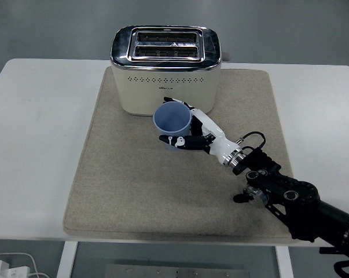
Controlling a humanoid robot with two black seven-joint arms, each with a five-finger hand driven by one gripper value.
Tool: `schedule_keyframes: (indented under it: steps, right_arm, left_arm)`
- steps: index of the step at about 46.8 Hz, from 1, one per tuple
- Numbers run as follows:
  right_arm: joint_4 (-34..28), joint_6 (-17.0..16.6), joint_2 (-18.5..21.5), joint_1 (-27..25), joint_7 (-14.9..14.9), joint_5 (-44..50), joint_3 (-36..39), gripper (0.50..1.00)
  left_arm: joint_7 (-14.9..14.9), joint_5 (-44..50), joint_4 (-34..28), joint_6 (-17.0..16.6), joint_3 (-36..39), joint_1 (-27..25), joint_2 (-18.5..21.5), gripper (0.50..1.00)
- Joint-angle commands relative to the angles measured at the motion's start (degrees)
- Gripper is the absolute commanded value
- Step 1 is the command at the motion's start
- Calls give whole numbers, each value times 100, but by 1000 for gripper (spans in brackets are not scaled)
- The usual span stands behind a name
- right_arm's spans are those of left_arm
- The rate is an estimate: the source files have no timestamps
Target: Put the water cup in front of the bread machine
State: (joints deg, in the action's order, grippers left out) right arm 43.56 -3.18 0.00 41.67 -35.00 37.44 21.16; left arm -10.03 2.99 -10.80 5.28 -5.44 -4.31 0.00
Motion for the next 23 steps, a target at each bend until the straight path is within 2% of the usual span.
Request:
schedule_keyframes:
  steps: [1,23]
  right_arm:
    - [-6,-16,0,-9,0,0,2,928]
    - [12,-156,0,-36,0,-492,-51,928]
  left_arm:
    - [1,0,8,0,-1,0,0,1000]
    - [-8,0,8,0,-1,0,0,1000]
